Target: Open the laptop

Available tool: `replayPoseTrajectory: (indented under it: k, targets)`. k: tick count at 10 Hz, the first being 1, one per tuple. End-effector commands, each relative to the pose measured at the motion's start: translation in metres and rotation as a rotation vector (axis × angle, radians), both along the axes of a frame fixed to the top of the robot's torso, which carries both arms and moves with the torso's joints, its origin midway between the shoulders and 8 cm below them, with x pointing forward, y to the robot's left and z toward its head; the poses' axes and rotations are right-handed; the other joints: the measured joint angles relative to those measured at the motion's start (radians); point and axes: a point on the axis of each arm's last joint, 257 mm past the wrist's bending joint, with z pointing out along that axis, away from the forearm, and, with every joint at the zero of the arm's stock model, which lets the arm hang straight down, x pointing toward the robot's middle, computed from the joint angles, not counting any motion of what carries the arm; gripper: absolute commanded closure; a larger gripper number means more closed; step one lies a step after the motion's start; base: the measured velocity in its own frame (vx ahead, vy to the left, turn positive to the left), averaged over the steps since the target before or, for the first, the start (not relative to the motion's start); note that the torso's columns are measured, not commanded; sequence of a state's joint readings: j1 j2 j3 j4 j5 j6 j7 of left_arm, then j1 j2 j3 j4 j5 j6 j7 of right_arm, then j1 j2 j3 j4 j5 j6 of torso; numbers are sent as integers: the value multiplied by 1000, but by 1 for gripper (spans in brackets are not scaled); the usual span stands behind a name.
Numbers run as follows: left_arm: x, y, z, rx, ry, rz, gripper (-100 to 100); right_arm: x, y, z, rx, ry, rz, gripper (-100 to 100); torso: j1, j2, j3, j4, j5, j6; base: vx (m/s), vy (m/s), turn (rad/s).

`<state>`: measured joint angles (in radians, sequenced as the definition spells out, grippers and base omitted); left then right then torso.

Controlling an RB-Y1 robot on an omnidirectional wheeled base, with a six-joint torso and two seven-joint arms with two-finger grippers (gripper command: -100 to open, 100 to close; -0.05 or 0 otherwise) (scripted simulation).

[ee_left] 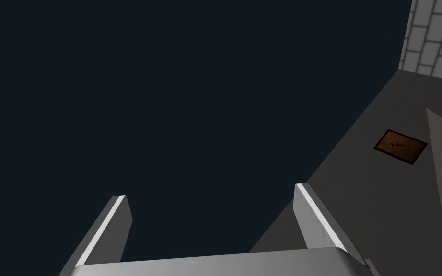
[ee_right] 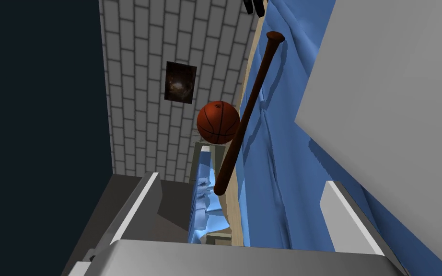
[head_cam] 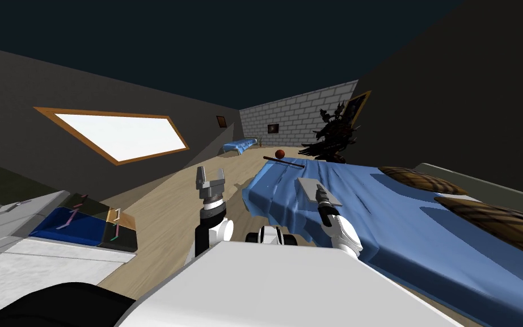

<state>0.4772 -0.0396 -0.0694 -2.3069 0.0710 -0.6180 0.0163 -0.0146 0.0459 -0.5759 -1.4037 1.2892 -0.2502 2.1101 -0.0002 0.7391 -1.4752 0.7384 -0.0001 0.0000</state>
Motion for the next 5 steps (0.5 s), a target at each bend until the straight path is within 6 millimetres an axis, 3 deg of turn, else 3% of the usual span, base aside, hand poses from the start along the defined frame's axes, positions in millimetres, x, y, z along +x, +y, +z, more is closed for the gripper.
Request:
replayPoseTrajectory:
  k: [1,5]
  targets:
    - [0,0,0,0,0,0,0,0,0,0,1,0,0,0,0,-1,-1,0,0,0,0,0,0]
    - [0,0,0,0,0,0,0,0,0,0,0,0,0,0,0,-1,-1,0,0,0,0,0,0]
